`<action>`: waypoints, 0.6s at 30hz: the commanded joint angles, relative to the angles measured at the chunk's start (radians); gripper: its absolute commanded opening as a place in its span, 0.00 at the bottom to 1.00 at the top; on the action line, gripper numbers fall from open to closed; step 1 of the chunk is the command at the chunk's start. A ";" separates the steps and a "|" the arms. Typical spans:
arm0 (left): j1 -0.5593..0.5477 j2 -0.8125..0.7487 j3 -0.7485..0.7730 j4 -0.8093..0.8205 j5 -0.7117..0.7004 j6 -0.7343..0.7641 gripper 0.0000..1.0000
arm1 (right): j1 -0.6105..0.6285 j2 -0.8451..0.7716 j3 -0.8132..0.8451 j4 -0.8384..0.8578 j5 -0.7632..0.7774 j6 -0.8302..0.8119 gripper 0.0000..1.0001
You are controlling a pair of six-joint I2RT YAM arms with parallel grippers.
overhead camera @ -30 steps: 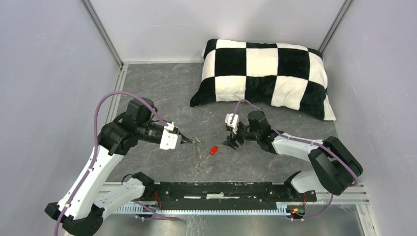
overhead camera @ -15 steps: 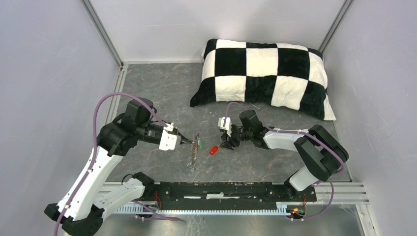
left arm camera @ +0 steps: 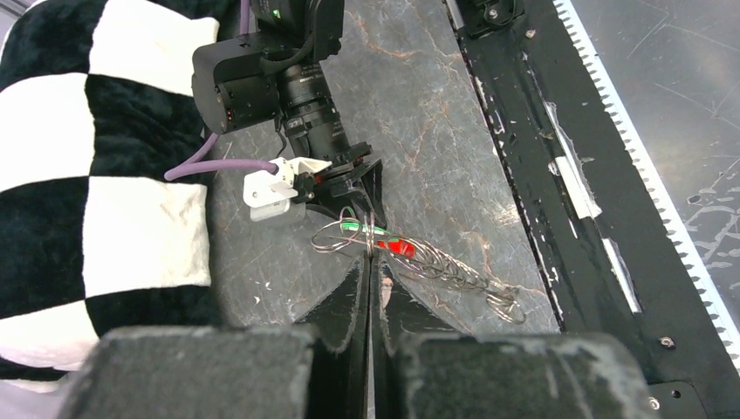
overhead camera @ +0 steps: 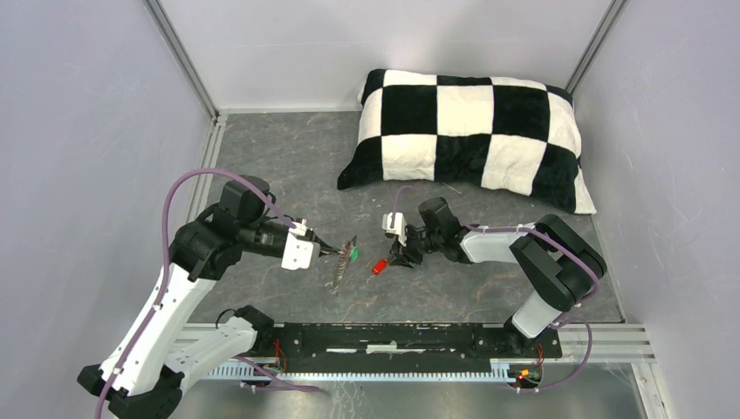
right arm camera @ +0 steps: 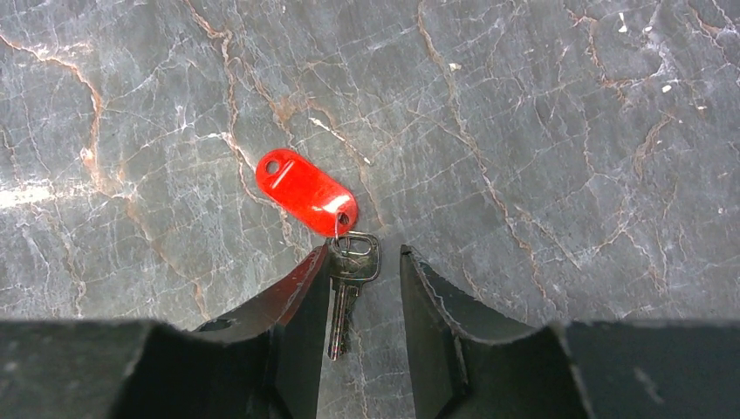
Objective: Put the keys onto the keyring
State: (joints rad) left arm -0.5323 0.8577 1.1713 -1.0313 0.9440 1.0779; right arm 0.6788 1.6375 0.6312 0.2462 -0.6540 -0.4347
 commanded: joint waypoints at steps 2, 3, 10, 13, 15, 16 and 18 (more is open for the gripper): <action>0.002 -0.020 0.004 0.019 0.006 -0.032 0.02 | 0.009 0.016 0.039 0.039 -0.013 0.008 0.41; 0.002 -0.021 0.004 0.019 0.006 -0.031 0.02 | 0.010 0.015 0.039 0.042 -0.013 0.010 0.41; 0.001 -0.032 -0.002 0.019 -0.007 -0.028 0.02 | 0.027 -0.001 0.032 0.061 -0.012 0.028 0.39; 0.002 -0.036 -0.005 0.019 -0.009 -0.028 0.02 | 0.034 0.004 0.032 0.067 -0.012 0.031 0.36; 0.002 -0.038 -0.005 0.019 -0.010 -0.030 0.02 | 0.039 0.007 0.030 0.071 -0.007 0.034 0.35; 0.002 -0.040 -0.007 0.020 -0.012 -0.031 0.02 | 0.041 0.008 0.030 0.071 -0.005 0.034 0.34; 0.002 -0.043 -0.008 0.019 -0.014 -0.032 0.02 | 0.042 0.012 0.030 0.070 -0.002 0.034 0.32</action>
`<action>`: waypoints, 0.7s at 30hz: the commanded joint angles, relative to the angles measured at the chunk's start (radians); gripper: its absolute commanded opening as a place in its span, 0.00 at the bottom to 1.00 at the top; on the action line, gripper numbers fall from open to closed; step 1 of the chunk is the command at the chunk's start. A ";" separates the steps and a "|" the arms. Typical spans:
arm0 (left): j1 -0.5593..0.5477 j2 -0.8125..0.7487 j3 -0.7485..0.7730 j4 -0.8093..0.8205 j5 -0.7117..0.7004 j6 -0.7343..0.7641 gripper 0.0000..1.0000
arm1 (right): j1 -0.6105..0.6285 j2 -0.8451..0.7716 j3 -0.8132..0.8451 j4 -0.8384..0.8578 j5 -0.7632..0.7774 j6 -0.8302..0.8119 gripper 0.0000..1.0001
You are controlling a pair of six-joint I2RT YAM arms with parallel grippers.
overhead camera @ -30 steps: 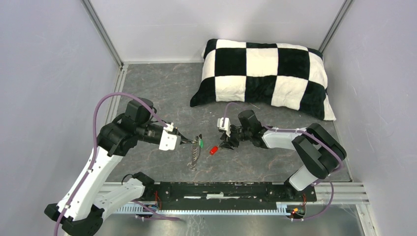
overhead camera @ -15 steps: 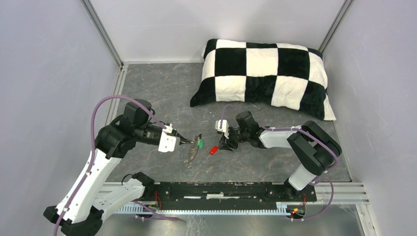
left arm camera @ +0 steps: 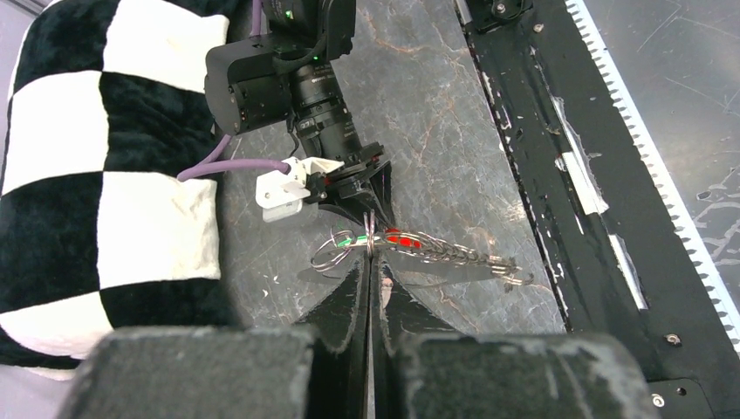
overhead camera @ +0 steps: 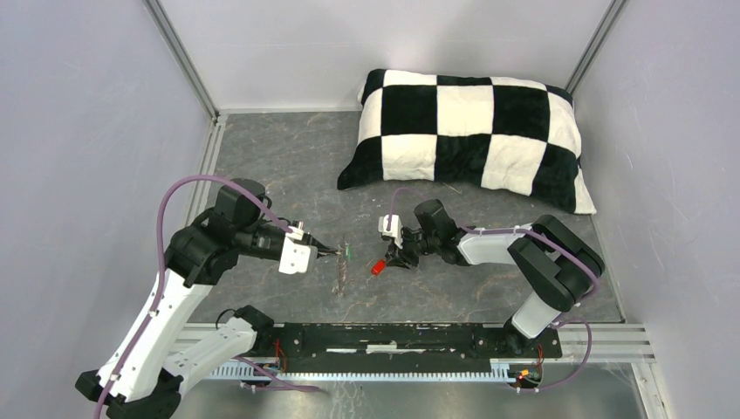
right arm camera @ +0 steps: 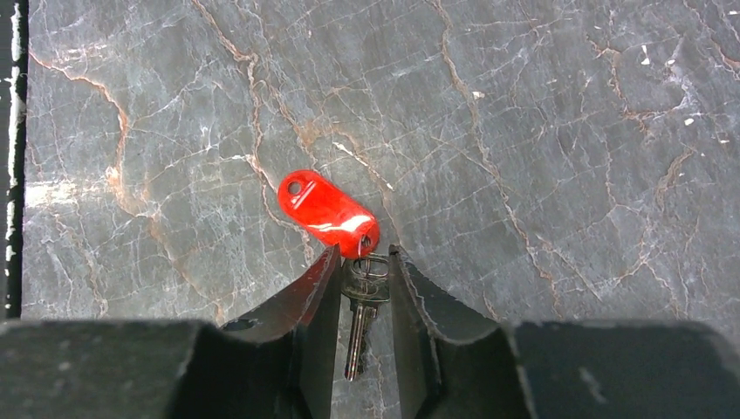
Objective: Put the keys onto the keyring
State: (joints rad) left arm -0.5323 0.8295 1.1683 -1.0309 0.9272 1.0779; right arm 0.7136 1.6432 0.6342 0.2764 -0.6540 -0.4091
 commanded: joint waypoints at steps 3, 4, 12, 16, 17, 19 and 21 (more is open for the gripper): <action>0.002 -0.018 -0.006 0.019 -0.001 -0.028 0.02 | 0.007 0.011 0.027 0.029 0.008 0.004 0.29; 0.001 -0.017 -0.005 0.019 -0.001 -0.027 0.02 | 0.007 0.011 0.026 0.024 0.017 0.001 0.29; 0.002 -0.012 -0.001 0.019 0.007 -0.030 0.02 | 0.007 0.007 0.025 0.013 0.039 -0.005 0.28; 0.002 -0.012 -0.002 0.019 0.007 -0.030 0.02 | 0.005 0.013 0.033 0.005 0.037 -0.008 0.19; 0.002 -0.013 -0.003 0.019 0.007 -0.031 0.02 | 0.004 0.015 0.036 0.002 0.033 -0.009 0.16; 0.002 -0.016 -0.004 0.019 0.007 -0.028 0.02 | 0.005 0.022 0.043 -0.007 0.025 -0.008 0.11; 0.002 -0.014 -0.003 0.018 0.009 -0.028 0.02 | 0.005 0.027 0.051 -0.015 0.018 -0.008 0.06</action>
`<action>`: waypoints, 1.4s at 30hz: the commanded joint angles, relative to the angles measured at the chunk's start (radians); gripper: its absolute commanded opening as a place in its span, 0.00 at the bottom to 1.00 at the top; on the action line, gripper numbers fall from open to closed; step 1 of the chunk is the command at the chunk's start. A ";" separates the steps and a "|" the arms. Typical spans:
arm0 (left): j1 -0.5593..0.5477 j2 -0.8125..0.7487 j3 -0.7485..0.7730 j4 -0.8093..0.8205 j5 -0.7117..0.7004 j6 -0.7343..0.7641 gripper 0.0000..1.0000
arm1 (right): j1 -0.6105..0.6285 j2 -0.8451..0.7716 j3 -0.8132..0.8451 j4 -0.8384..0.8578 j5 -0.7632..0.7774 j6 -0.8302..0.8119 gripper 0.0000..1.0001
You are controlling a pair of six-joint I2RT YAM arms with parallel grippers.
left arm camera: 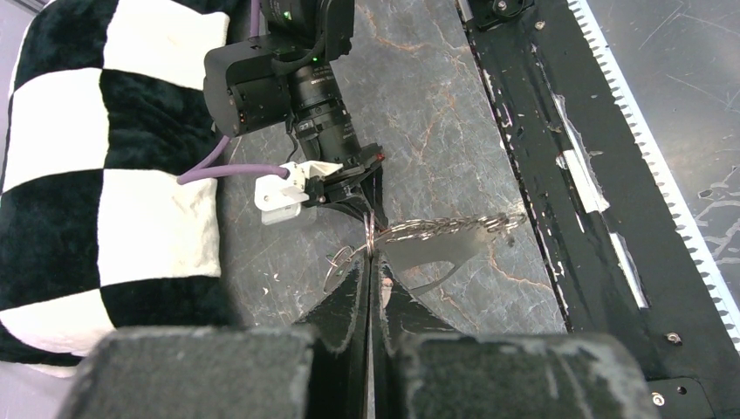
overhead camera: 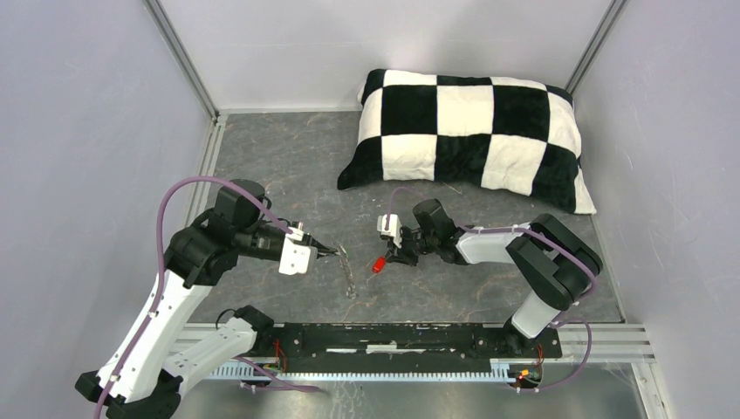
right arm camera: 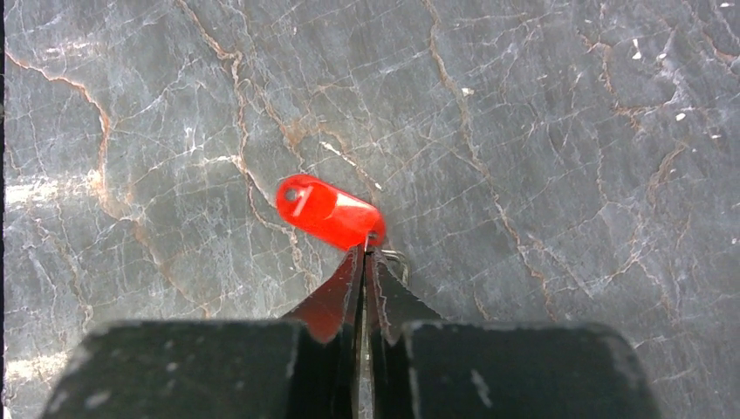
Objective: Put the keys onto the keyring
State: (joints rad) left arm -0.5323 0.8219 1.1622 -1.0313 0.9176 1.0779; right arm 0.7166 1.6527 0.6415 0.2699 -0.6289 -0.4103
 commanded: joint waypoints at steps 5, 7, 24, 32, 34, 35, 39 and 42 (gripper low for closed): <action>0.001 -0.003 0.005 0.019 0.028 -0.033 0.02 | 0.001 -0.023 0.050 -0.043 -0.014 -0.011 0.01; 0.001 -0.004 0.004 0.019 0.029 -0.034 0.02 | 0.001 -0.059 0.052 -0.056 -0.019 -0.010 0.00; 0.002 0.016 -0.025 -0.018 0.240 -0.151 0.02 | 0.231 -0.614 0.151 -0.288 0.246 -0.045 0.00; 0.002 0.050 0.019 -0.018 0.389 -0.141 0.02 | 0.415 -0.685 0.322 -0.420 0.379 -0.119 0.00; 0.001 0.067 0.035 -0.018 0.405 -0.151 0.02 | 0.432 -0.692 0.354 -0.428 0.388 -0.147 0.00; 0.001 0.072 0.039 -0.018 0.407 -0.154 0.02 | 0.436 -0.691 0.369 -0.434 0.384 -0.161 0.00; 0.002 0.093 0.065 -0.016 0.428 -0.153 0.02 | 0.455 -0.662 0.421 -0.466 0.356 -0.208 0.00; 0.001 0.103 0.090 -0.016 0.440 -0.138 0.02 | 0.478 -0.647 0.435 -0.463 0.349 -0.235 0.00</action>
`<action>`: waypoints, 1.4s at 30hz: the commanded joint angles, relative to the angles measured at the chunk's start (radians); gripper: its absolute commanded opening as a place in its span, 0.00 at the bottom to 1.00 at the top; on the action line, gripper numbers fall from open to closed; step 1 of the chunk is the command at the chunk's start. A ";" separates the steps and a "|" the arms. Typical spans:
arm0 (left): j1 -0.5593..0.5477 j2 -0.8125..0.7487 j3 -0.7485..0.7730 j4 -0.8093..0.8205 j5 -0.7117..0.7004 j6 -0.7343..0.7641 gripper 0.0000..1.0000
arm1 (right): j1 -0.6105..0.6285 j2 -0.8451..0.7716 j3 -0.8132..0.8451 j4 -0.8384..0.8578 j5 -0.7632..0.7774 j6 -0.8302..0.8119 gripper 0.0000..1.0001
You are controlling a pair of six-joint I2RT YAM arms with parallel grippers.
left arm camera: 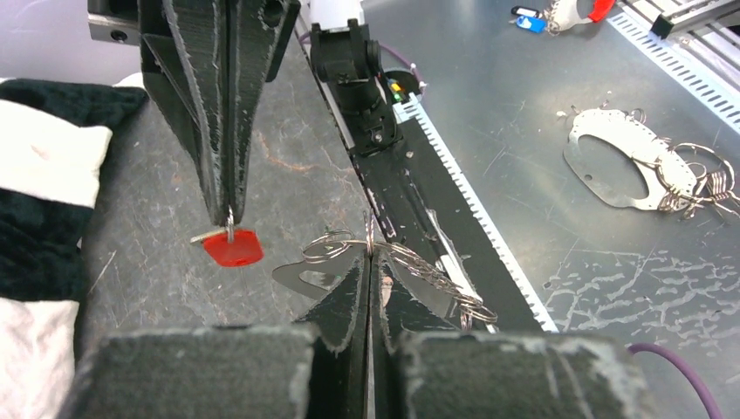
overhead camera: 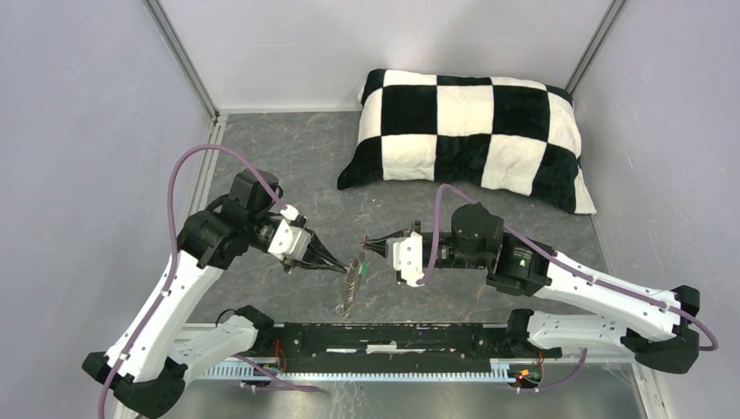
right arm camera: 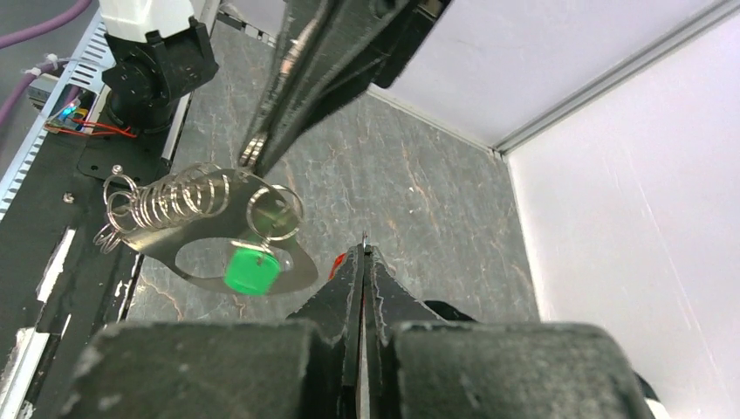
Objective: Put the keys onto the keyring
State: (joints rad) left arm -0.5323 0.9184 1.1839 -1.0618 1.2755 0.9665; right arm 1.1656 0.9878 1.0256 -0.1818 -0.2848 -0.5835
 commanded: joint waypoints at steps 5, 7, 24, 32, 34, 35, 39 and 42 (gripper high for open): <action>0.002 0.020 0.122 0.014 0.079 -0.023 0.02 | 0.068 0.005 0.053 -0.022 0.011 -0.115 0.00; 0.002 0.029 0.134 0.015 0.080 -0.035 0.02 | 0.081 -0.008 0.044 -0.005 0.006 -0.124 0.00; 0.002 -0.002 0.001 0.468 0.171 -0.594 0.02 | 0.095 -0.105 -0.022 0.093 -0.028 -0.147 0.00; 0.002 0.010 0.009 0.470 0.174 -0.604 0.02 | 0.095 -0.087 -0.006 0.084 -0.064 -0.162 0.00; 0.002 0.007 0.006 0.469 0.166 -0.604 0.02 | 0.096 -0.088 -0.004 0.090 -0.072 -0.160 0.00; 0.002 0.005 0.004 0.470 0.162 -0.603 0.02 | 0.095 -0.091 -0.005 0.097 -0.072 -0.158 0.00; 0.002 0.002 0.002 0.471 0.150 -0.599 0.02 | 0.095 -0.091 -0.002 0.110 -0.081 -0.150 0.01; 0.002 -0.002 0.001 0.471 0.135 -0.591 0.02 | 0.096 -0.090 0.002 0.123 -0.093 -0.144 0.01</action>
State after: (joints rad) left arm -0.5323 0.9291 1.1843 -0.6254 1.4055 0.4049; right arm 1.2549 0.9031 0.9977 -0.1226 -0.3477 -0.7307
